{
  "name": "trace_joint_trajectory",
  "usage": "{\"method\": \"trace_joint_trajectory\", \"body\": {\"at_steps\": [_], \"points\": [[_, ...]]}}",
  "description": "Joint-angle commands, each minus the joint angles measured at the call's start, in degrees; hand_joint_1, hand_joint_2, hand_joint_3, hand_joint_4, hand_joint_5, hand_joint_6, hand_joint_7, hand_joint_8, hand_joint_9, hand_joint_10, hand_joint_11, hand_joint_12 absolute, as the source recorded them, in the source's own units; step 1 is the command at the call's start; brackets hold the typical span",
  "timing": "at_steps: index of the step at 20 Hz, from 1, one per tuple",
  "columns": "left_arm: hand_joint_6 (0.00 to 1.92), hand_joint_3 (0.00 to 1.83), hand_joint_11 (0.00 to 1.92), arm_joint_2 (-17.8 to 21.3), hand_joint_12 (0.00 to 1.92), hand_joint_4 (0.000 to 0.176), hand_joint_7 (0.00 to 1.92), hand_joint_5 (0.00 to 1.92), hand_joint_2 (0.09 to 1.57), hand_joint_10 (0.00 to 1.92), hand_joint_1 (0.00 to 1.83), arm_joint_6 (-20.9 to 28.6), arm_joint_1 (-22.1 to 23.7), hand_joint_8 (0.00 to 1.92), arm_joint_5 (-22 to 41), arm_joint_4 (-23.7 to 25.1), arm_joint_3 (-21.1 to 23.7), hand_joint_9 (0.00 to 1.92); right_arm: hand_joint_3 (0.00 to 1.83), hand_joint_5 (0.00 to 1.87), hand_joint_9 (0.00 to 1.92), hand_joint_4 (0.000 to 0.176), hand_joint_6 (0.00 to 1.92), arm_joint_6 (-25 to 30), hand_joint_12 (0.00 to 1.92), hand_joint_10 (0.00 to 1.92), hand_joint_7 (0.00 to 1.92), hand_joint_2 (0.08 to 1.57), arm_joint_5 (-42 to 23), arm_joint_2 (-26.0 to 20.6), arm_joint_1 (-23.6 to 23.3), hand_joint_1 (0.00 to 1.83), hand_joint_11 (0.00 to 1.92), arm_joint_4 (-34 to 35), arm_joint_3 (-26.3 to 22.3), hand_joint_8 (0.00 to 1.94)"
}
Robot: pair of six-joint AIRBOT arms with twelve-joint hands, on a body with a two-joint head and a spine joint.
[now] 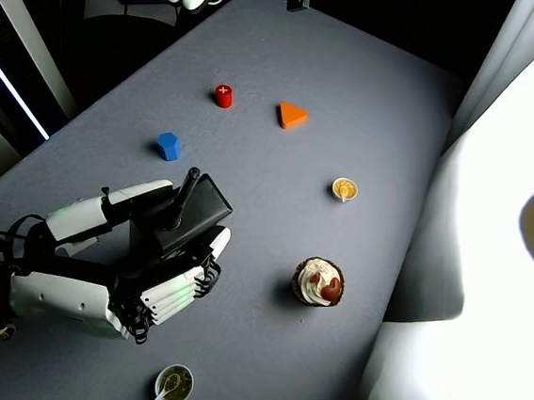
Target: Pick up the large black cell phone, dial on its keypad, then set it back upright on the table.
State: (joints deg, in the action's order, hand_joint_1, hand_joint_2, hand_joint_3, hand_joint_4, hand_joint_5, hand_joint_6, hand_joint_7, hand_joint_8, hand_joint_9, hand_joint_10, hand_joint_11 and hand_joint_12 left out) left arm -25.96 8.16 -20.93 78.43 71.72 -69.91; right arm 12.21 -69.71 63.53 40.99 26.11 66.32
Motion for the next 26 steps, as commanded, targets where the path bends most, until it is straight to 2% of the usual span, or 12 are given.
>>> {"method": "trace_joint_trajectory", "body": {"at_steps": [1, 6, 9, 11, 12, 13, 14, 16, 20, 23, 24, 26], "points": [[0.00, 0.00, 0.00, 0.08, 0.17, 0.012, 0.08, 0.18, 1.23, 0.00, 0.04, 0.73, 1.37, 0.00, 4.61, -5.55, 0.28, 0.08, 0.00, 0.98, 0.86, 0.000, 0.79, 1.26, 1.17, 1.39, 0.85, 1.14, -9.37, -1.21, -1.20, 1.37, 0.92, -1.35, -0.06, 1.19], [0.00, 0.00, 0.00, -0.08, 0.52, 0.016, 0.15, 0.19, 1.25, 0.00, 0.37, 3.33, 1.42, 0.00, 2.96, -6.63, 0.46, 0.18, 0.00, 1.00, 0.86, 0.000, 0.84, 1.65, 1.19, 1.37, 0.82, 1.14, -12.24, -4.27, -3.82, 1.37, 0.90, -2.89, -2.94, 1.17], [0.00, 0.00, 0.20, 0.12, 1.23, 0.056, 0.56, 0.22, 1.27, 0.14, 0.80, 4.50, 1.40, 0.02, 1.23, -6.45, 0.71, 0.80, 0.00, 0.99, 0.83, 0.000, 0.86, 1.86, 1.21, 1.39, 0.80, 1.15, -14.87, -6.28, -4.03, 1.36, 0.88, -6.20, -5.53, 1.20], [0.00, 0.00, 0.37, 0.18, 1.69, 0.068, 0.81, 0.22, 1.19, 1.05, 1.01, 3.24, 0.23, 0.01, -0.48, -10.05, 1.09, 0.65, 0.00, 0.99, 0.84, 0.000, 0.87, 1.86, 1.18, 1.37, 0.79, 1.15, -15.82, -7.38, -4.02, 1.36, 0.88, -6.91, -7.01, 1.22], [0.00, 0.00, 0.48, 0.14, 1.87, 0.074, 0.91, 0.23, 1.16, 1.39, 1.11, 2.04, -1.41, 0.05, -1.67, -13.92, 1.77, 0.64, 0.00, 0.98, 0.81, 0.000, 0.84, 1.86, 1.44, 1.29, 0.78, 1.14, -16.31, -8.00, -4.02, 1.46, 0.89, -7.15, -7.89, 1.17], [0.01, 0.01, 0.65, -0.09, 1.91, 0.086, 0.84, 0.22, 1.17, 1.73, 1.28, 1.29, -1.91, 1.02, -3.27, -17.10, 2.79, 0.68, 0.00, 0.96, 0.80, 0.000, 0.91, 1.86, 1.30, 1.40, 0.75, 1.16, -17.19, -8.90, -4.00, 1.38, 0.84, -7.62, -8.89, 1.26], [0.01, 0.01, 0.75, -0.24, 1.92, 0.089, 0.80, 0.18, 1.19, 1.85, 1.31, 0.91, -2.13, 1.28, -4.53, -17.92, 3.54, 0.71, 0.00, 0.96, 0.77, 0.000, 0.86, 1.86, 1.48, 1.33, 0.75, 1.15, -17.67, -9.28, -3.86, 1.46, 0.87, -7.93, -9.33, 1.21], [0.01, 0.01, 0.83, -0.36, 1.92, 0.077, 0.78, 0.12, 1.20, 1.92, 1.33, 1.22, -2.18, 1.39, -7.97, -17.04, 5.19, 0.82, 0.00, 0.94, 0.80, 0.000, 0.93, 1.86, 1.35, 1.40, 0.74, 1.17, -19.16, -9.94, -3.69, 1.38, 0.82, -8.33, -10.32, 1.26], [0.01, 0.05, 0.90, -0.21, 1.92, 0.065, 0.57, 0.08, 1.31, 1.92, 1.29, 2.30, -2.04, 1.71, -15.10, -16.73, 7.79, 0.91, 0.00, 0.80, 0.67, 0.000, 1.08, 1.86, 1.64, 1.42, 0.64, 1.20, -20.57, -10.82, -4.04, 1.47, 0.75, -8.33, -12.06, 1.30], [0.00, 0.06, 0.93, -0.29, 1.92, 0.069, 0.55, 0.07, 1.32, 1.92, 1.28, 3.23, -2.03, 1.74, -20.38, -16.70, 10.00, 0.91, 0.00, 0.80, 0.66, 0.000, 1.10, 1.84, 1.64, 1.44, 0.64, 1.21, -20.77, -11.09, -4.54, 1.47, 0.75, -8.51, -13.05, 1.29], [0.00, 0.05, 0.92, -0.25, 1.92, 0.065, 0.56, 0.06, 1.31, 1.92, 1.29, 3.35, -1.96, 1.72, -22.95, -16.45, 10.81, 0.91, 0.00, 0.93, 0.79, 0.000, 0.96, 1.84, 1.37, 1.40, 0.75, 1.17, -20.91, -11.10, -4.97, 1.38, 0.81, -8.93, -13.42, 1.22], [0.00, 0.04, 0.93, -0.32, 1.92, 0.065, 0.59, 0.07, 1.30, 1.92, 1.30, 3.26, -1.74, 1.68, -26.32, -16.46, 11.64, 0.91, 0.00, 0.80, 0.66, 0.000, 1.07, 1.84, 1.63, 1.44, 0.66, 1.20, -20.90, -11.25, -5.57, 1.47, 0.76, -9.24, -14.10, 1.28]]}}
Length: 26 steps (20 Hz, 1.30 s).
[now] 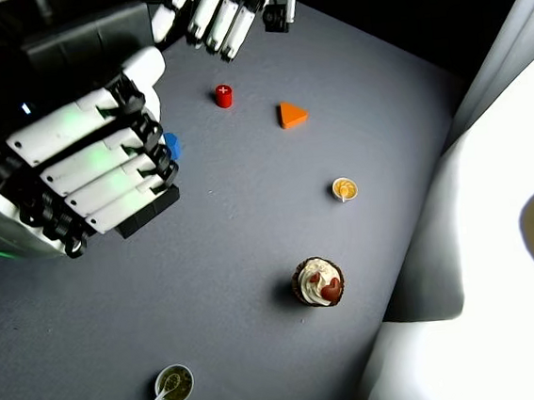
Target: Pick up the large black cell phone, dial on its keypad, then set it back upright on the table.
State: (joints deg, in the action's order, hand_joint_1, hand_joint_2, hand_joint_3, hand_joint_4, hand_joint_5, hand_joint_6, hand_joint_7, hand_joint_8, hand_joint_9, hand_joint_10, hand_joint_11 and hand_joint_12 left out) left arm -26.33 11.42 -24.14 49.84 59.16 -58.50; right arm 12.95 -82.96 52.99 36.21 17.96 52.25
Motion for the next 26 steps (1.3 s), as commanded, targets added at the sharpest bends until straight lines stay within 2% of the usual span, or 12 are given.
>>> {"method": "trace_joint_trajectory", "body": {"at_steps": [1, 3, 6, 8, 10, 13, 14, 16, 19, 22, 24, 26], "points": [[0.00, 0.04, 0.94, -0.02, 1.92, 0.073, 0.59, 0.08, 1.30, 1.92, 1.30, -0.23, 1.55, 1.68, 0.11, -4.15, 0.64, 0.91, 0.00, 0.79, 0.66, 0.000, 1.10, 1.08, 1.62, 1.44, 0.65, 1.20, -7.64, -0.86, -1.03, 1.47, 0.76, -1.21, -0.57, 1.28], [0.00, 0.04, 0.91, -0.38, 1.92, 0.075, 0.59, 0.06, 1.30, 1.92, 1.30, -2.96, 1.54, 1.68, -3.23, -7.43, 1.44, 0.89, 0.00, 0.78, 0.66, 0.000, 1.11, 0.88, 1.61, 1.43, 0.66, 1.20, -7.63, -1.26, -1.27, 1.47, 0.77, -1.56, -2.01, 1.30], [0.00, 0.04, 0.90, -1.40, 1.92, 0.083, 0.59, 0.04, 1.30, 1.92, 1.29, -8.40, 1.72, 1.68, -7.63, -14.87, 2.44, 0.88, 0.00, 0.99, 0.87, 0.000, 0.90, 0.46, 1.15, 1.33, 0.83, 1.14, -7.62, -1.45, -1.35, 1.37, 0.90, -1.56, -3.60, 1.14], [0.00, 0.04, 0.89, -1.99, 1.92, 0.090, 0.58, 0.04, 1.31, 1.92, 1.29, -10.19, 1.95, 1.70, -8.73, -16.76, 2.58, 0.87, 0.00, 0.84, 0.72, 0.000, 1.04, 0.35, 1.52, 1.38, 0.71, 1.18, -7.63, -1.49, -1.35, 1.45, 0.79, -1.56, -3.77, 1.22], [0.01, 0.03, 0.87, -2.81, 1.92, 0.094, 0.60, 0.05, 1.29, 1.92, 1.29, -11.07, 2.21, 1.66, -9.23, -18.20, 2.46, 0.84, 0.00, 0.80, 0.70, 0.000, 1.09, 0.35, 1.61, 1.38, 0.70, 1.19, -7.64, -1.53, -1.35, 1.47, 0.77, -1.53, -3.58, 1.22], [0.00, 0.04, 0.85, -3.93, 1.92, 0.098, 0.59, 0.05, 1.30, 1.92, 1.29, -12.46, 2.98, 1.68, -10.48, -20.84, 2.88, 0.84, 0.00, 0.96, 0.86, 0.000, 0.95, 0.35, 1.22, 1.33, 0.83, 1.14, -7.67, -1.48, -1.35, 1.37, 0.89, -1.48, -3.04, 1.14], [0.00, 0.04, 0.87, -4.18, 1.92, 0.099, 0.58, 0.05, 1.31, 1.92, 1.29, -12.47, 3.37, 1.70, -10.98, -20.91, 3.02, 0.85, 0.00, 0.84, 0.75, 0.000, 1.03, 0.35, 1.51, 1.35, 0.75, 1.17, -7.68, -1.45, -1.35, 1.45, 0.82, -1.44, -2.97, 1.18], [0.00, 0.04, 0.87, -4.70, 1.92, 0.103, 0.55, 0.05, 1.32, 1.92, 1.28, -12.51, 4.06, 1.74, -11.84, -21.57, 3.19, 0.84, 0.00, 0.79, 0.69, 0.000, 1.08, 0.35, 1.62, 1.39, 0.71, 1.19, -7.68, -1.42, -1.35, 1.47, 0.78, -1.22, -2.90, 1.24], [0.00, 0.02, 0.85, -5.43, 1.92, 0.091, 0.60, 0.07, 1.30, 1.92, 1.30, -15.69, 4.57, 1.66, -12.13, -26.03, 3.65, 0.82, 0.00, 0.98, 0.88, 0.000, 0.87, 0.35, 1.19, 1.32, 0.85, 1.13, -7.70, -1.34, -1.35, 1.37, 0.93, -1.06, -2.77, 1.15], [0.00, 0.02, 0.82, -6.11, 1.92, 0.100, 0.60, 0.06, 1.30, 1.92, 1.30, -17.72, 5.34, 1.66, -12.92, -29.18, 4.38, 0.83, 0.00, 0.95, 0.86, 0.000, 0.93, 0.35, 1.19, 1.36, 0.82, 1.15, -7.70, -1.19, -1.34, 1.37, 0.90, -1.04, -2.72, 1.18], [0.00, 0.02, 0.85, -6.62, 1.92, 0.096, 0.60, 0.07, 1.30, 1.92, 1.30, -18.03, 6.15, 1.66, -13.69, -29.87, 4.97, 0.85, 0.00, 0.77, 0.68, 0.000, 1.11, 0.35, 1.59, 1.41, 0.68, 1.20, -7.75, -1.09, -1.34, 1.47, 0.78, -1.01, -2.72, 1.29], [0.01, 0.01, 0.79, -7.17, 1.92, 0.101, 0.61, 0.08, 1.30, 1.92, 1.30, -18.06, 6.79, 1.64, -14.13, -30.48, 5.60, 0.80, 0.00, 0.96, 0.86, 0.000, 0.90, 0.35, 1.23, 1.34, 0.84, 1.14, -7.76, -1.01, -1.34, 1.37, 0.89, -1.01, -2.57, 1.17]]}}
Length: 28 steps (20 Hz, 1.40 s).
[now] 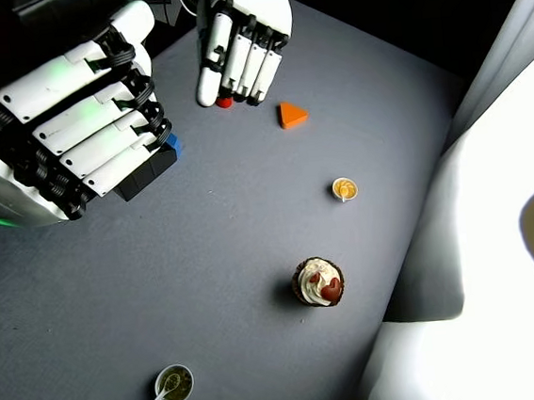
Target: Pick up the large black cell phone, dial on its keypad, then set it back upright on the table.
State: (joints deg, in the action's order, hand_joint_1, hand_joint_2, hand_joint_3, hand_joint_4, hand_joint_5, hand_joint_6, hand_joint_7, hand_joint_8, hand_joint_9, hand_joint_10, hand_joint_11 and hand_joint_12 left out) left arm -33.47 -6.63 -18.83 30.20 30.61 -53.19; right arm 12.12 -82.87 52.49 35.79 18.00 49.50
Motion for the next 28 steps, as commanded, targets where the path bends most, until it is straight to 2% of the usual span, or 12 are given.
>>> {"method": "trace_joint_trajectory", "body": {"at_steps": [1, 6, 9, 11, 13, 15, 18, 21, 22, 24, 26, 28], "points": [[0.00, 0.01, 0.79, -0.15, 1.92, 0.094, 0.61, 0.08, 1.30, 1.92, 1.30, -0.06, 1.56, 1.64, 5.51, -2.23, 0.45, 0.80, 0.00, 0.84, 0.73, 0.000, 1.02, 1.18, 1.52, 1.37, 0.75, 1.17, -7.84, -0.48, -0.93, 1.45, 0.81, -1.05, 0.27, 1.20], [0.00, 0.02, 0.79, -0.77, 1.92, 0.094, 0.58, 0.06, 1.32, 1.92, 1.29, 0.54, 1.88, 1.69, 5.90, -2.73, 2.42, 0.81, 0.00, 0.78, 0.69, 0.000, 1.09, 1.18, 1.62, 1.40, 0.68, 1.19, -7.84, -0.38, -0.97, 1.47, 0.77, -1.05, 0.93, 1.26], [0.00, 0.02, 0.79, -0.94, 1.92, 0.094, 0.58, 0.06, 1.32, 1.92, 1.29, 1.03, 2.00, 1.69, 6.02, -2.73, 3.82, 0.82, 0.00, 0.96, 0.86, 0.000, 0.93, 1.18, 1.21, 1.36, 0.83, 1.14, -7.84, -0.30, -1.08, 1.37, 0.90, -1.06, 0.99, 1.15], [0.00, 0.02, 0.82, -1.16, 1.92, 0.093, 0.57, 0.07, 1.32, 1.92, 1.28, 1.29, 2.09, 1.71, 6.01, -2.73, 4.62, 0.82, 0.00, 0.79, 0.67, 0.000, 1.11, 1.17, 1.62, 1.42, 0.68, 1.20, -7.84, -0.24, -1.14, 1.47, 0.76, -1.06, 0.98, 1.26], [0.00, 0.02, 0.80, -1.56, 1.92, 0.095, 0.56, 0.06, 1.33, 1.92, 1.28, 1.88, 2.15, 1.72, 6.12, -2.73, 5.30, 0.82, 0.00, 0.94, 0.82, 0.000, 0.96, 1.17, 1.29, 1.40, 0.80, 1.16, -7.83, -0.12, -1.21, 1.37, 0.85, -1.06, 0.99, 1.20], [0.00, 0.01, 0.79, -1.69, 1.92, 0.090, 0.58, 0.07, 1.32, 1.92, 1.29, 1.93, 2.16, 1.69, 6.20, -2.73, 5.54, 0.81, 0.00, 0.93, 0.82, 0.000, 0.94, 1.16, 1.25, 1.41, 0.78, 1.16, -7.82, -0.08, -1.21, 1.36, 0.88, -1.09, 0.99, 1.26], [0.00, 0.01, 0.83, -1.41, 1.92, 0.089, 0.59, 0.06, 1.31, 1.92, 1.29, 3.59, 0.94, 1.68, 8.62, -2.61, 4.14, 0.85, 0.00, 0.96, 0.80, 0.000, 0.81, 1.16, 1.51, 1.31, 0.80, 1.13, -7.81, -0.02, -1.28, 1.48, 0.90, -1.09, 0.99, 1.16], [0.00, 0.01, 0.83, 0.26, 1.92, 0.094, 0.57, 0.06, 1.33, 1.92, 1.28, 4.14, -1.01, 1.72, 11.35, -2.41, 0.15, 0.84, 0.00, 0.96, 0.84, 0.000, 0.91, 1.06, 1.23, 1.40, 0.80, 1.15, -7.81, 0.00, -1.28, 1.36, 0.88, -1.10, 0.89, 1.19], [0.00, 0.01, 0.82, 0.68, 1.92, 0.092, 0.56, 0.06, 1.33, 1.92, 1.28, 4.31, -0.99, 1.72, 11.32, -2.09, -0.68, 0.83, 0.01, 0.82, 0.70, 0.000, 1.04, 1.05, 1.55, 1.43, 0.69, 1.18, -7.81, 0.03, -1.29, 1.45, 0.78, -1.11, 0.90, 1.25], [0.00, 0.01, 0.81, 1.22, 1.92, 0.091, 0.56, 0.06, 1.33, 1.92, 1.28, 4.81, -0.89, 1.72, 11.41, -1.89, -2.39, 0.81, 0.00, 0.93, 0.83, 0.000, 0.97, 1.02, 1.26, 1.41, 0.78, 1.16, -7.81, 0.09, -1.36, 1.36, 0.87, -1.11, 0.91, 1.21], [0.00, 0.01, 0.81, 1.30, 1.92, 0.090, 0.56, 0.06, 1.33, 1.92, 1.28, 5.18, -0.63, 1.72, 11.85, -1.88, -3.46, 0.81, 0.00, 0.95, 0.81, 0.000, 0.88, 1.01, 1.45, 1.33, 0.79, 1.14, -7.81, 0.14, -1.37, 1.46, 0.90, -1.13, 0.91, 1.15], [0.00, 0.02, 0.82, 1.29, 1.92, 0.089, 0.55, 0.06, 1.33, 1.92, 1.28, 5.37, -0.24, 1.73, 11.26, -1.88, -3.32, 0.81, 0.00, 0.94, 0.81, 0.000, 0.93, 1.00, 1.33, 1.42, 0.77, 1.16, -7.81, 0.15, -1.37, 1.38, 0.85, -1.13, 0.91, 1.22]]}}
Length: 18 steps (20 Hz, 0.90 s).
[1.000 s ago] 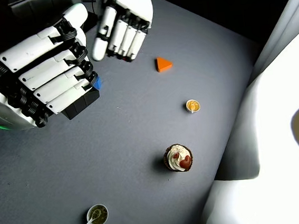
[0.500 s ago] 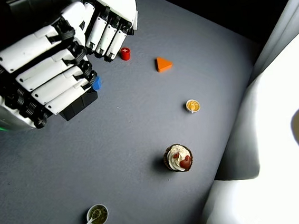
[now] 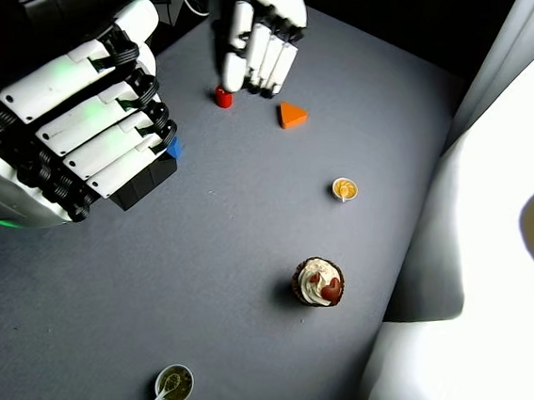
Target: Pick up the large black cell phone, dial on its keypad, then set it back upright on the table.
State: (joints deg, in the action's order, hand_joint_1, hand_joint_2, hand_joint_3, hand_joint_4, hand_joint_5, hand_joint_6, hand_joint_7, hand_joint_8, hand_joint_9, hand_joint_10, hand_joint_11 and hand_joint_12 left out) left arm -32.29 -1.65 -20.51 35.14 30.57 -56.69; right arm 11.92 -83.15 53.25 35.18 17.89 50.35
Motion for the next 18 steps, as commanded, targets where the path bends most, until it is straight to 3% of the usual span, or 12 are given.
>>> {"method": "trace_joint_trajectory", "body": {"at_steps": [1, 3, 4, 5, 6, 8, 12, 13, 15, 16, 18], "points": [[0.01, 0.01, 0.81, 0.10, 1.92, 0.089, 0.56, 0.07, 1.33, 1.92, 1.28, 0.38, 1.73, 1.72, 5.80, -1.83, 0.62, 0.82, 0.00, 0.94, 0.83, 0.000, 0.93, 1.18, 1.24, 1.40, 0.81, 1.16, -7.52, -0.58, -0.76, 1.37, 0.87, -1.02, 0.07, 1.19], [0.00, 0.01, 0.80, 0.00, 1.92, 0.090, 0.56, 0.07, 1.33, 1.92, 1.28, 0.36, 2.03, 1.72, 4.88, -1.87, 1.72, 0.83, 0.00, 0.94, 0.84, 0.000, 0.96, 1.16, 1.22, 1.38, 0.82, 1.15, -7.52, -0.54, -0.78, 1.36, 0.87, -1.03, 0.07, 1.17], [0.00, 0.01, 0.78, -0.28, 1.92, 0.094, 0.56, 0.07, 1.33, 1.92, 1.28, 0.40, 2.16, 1.72, 4.57, -1.89, 2.34, 0.81, 0.00, 0.90, 0.79, 0.000, 1.00, 1.12, 1.37, 1.42, 0.77, 1.18, -7.52, -0.50, -0.78, 1.38, 0.82, -1.03, 0.06, 1.23], [0.00, 0.01, 0.79, -0.63, 1.92, 0.088, 0.56, 0.06, 1.34, 1.92, 1.28, 0.47, 2.30, 1.73, 4.45, -1.89, 2.83, 0.80, 0.00, 0.94, 0.81, 0.000, 0.95, 1.08, 1.27, 1.42, 0.78, 1.16, -7.52, -0.46, -0.78, 1.36, 0.85, -1.04, 0.04, 1.22], [0.00, 0.01, 0.80, -1.06, 1.92, 0.082, 0.56, 0.07, 1.33, 1.92, 1.28, 0.42, 2.52, 1.72, 4.11, -1.90, 3.47, 0.81, 0.00, 0.83, 0.69, 0.000, 1.04, 1.04, 1.55, 1.43, 0.70, 1.19, -7.52, -0.44, -0.78, 1.45, 0.79, -1.04, 0.02, 1.25], [0.00, 0.00, 0.81, -1.76, 1.92, 0.083, 0.58, 0.08, 1.32, 1.92, 1.29, -0.09, 2.65, 1.69, 3.14, -2.32, 4.49, 0.83, 0.00, 0.96, 0.84, 0.000, 0.92, 0.95, 1.28, 1.38, 0.82, 1.15, -7.52, -0.39, -0.78, 1.37, 0.86, -1.05, -0.01, 1.18], [0.00, 0.00, 0.83, -3.04, 1.92, 0.086, 0.60, 0.08, 1.31, 1.92, 1.29, -1.59, 2.66, 1.66, 1.67, -3.77, 5.92, 0.85, 0.00, 0.97, 0.85, 0.000, 0.88, 0.91, 1.23, 1.39, 0.81, 1.15, -7.52, -0.40, -0.96, 1.37, 0.89, -1.06, -0.13, 1.20], [0.00, 0.00, 0.83, -3.56, 1.92, 0.089, 0.59, 0.09, 1.32, 1.92, 1.29, -1.70, 2.65, 1.68, 0.88, -3.91, 6.25, 0.84, 0.00, 0.95, 0.81, 0.000, 0.85, 0.89, 1.44, 1.31, 0.81, 1.13, -7.52, -0.41, -1.01, 1.46, 0.91, -1.06, -0.14, 1.14], [0.00, 0.01, 0.83, -4.30, 1.92, 0.089, 0.58, 0.09, 1.33, 1.92, 1.29, -1.63, 2.66, 1.70, 0.46, -3.98, 6.60, 0.85, 0.00, 0.95, 0.81, 0.000, 0.84, 0.88, 1.50, 1.28, 0.83, 1.13, -7.51, -0.43, -1.04, 1.48, 0.92, -1.07, -0.16, 1.11], [0.00, 0.00, 0.83, -4.58, 1.92, 0.088, 0.59, 0.09, 1.32, 1.92, 1.29, -1.38, 2.72, 1.69, 0.58, -3.98, 6.73, 0.86, 0.00, 0.81, 0.70, 0.000, 1.03, 0.87, 1.60, 1.40, 0.71, 1.18, -7.50, -0.43, -1.05, 1.47, 0.80, -1.07, -0.16, 1.24], [0.00, 0.00, 0.82, -4.76, 1.92, 0.089, 0.59, 0.10, 1.32, 1.92, 1.29, -1.14, 2.79, 1.68, 1.02, -4.02, 6.88, 0.85, 0.00, 0.78, 0.68, 0.000, 1.09, 0.85, 1.64, 1.41, 0.69, 1.20, -7.50, -0.43, -1.08, 1.47, 0.76, -1.08, -0.19, 1.25]]}}
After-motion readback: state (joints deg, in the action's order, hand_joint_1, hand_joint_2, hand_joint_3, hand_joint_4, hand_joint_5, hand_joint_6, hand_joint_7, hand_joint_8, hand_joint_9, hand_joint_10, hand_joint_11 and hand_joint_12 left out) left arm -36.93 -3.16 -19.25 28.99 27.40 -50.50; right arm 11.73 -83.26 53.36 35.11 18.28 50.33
